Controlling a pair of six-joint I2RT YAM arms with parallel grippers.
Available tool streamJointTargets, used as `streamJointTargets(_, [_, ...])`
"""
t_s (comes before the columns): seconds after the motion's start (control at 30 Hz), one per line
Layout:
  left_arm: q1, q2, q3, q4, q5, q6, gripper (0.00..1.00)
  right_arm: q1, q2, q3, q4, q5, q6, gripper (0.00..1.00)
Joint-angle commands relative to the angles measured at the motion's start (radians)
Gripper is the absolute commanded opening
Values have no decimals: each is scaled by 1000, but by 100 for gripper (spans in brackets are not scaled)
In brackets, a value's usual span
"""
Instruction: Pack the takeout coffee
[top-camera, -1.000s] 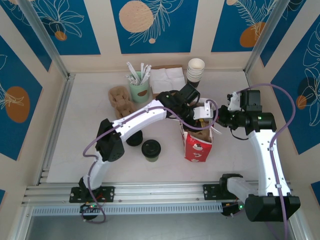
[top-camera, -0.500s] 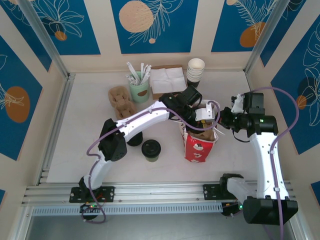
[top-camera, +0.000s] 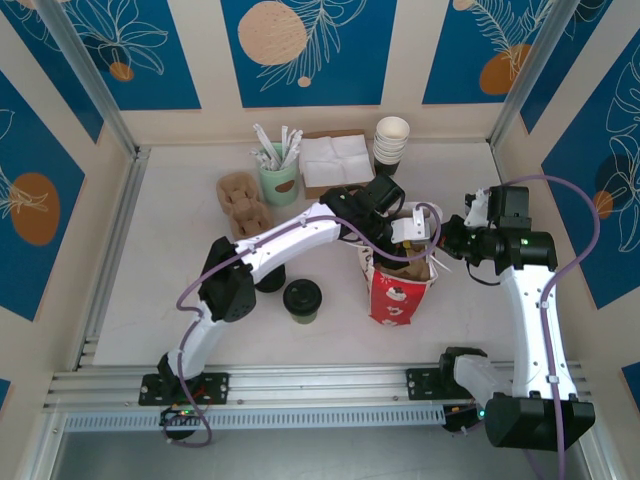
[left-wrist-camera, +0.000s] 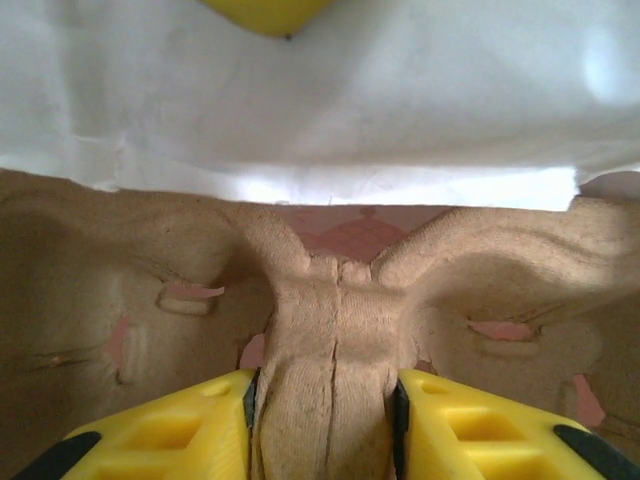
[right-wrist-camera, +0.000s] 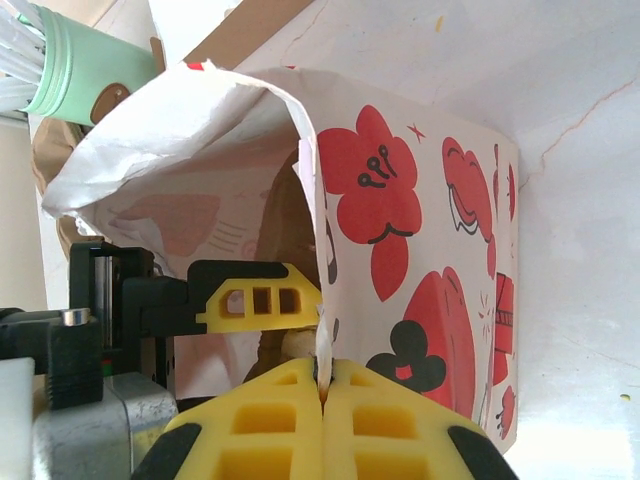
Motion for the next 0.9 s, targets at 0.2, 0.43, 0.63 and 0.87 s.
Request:
streamJointTargets(0.2, [-20, 47, -4, -36, -33, -3, 53, -1, -14, -10, -26, -38, 13, 1])
streamJointTargets(0.43, [-20, -5, 1, -29, -59, -6, 72, -2, -14, -13, -21, -52, 17, 1])
streamJointTargets(0.63, [-20, -37, 23, -46, -63, -10, 77, -2, -14, -20, -14, -59, 23, 1])
streamJointTargets(0.87, [-20, -52, 96, -92, -49, -28, 78, -1, -15, -28, -6, -67, 35, 1])
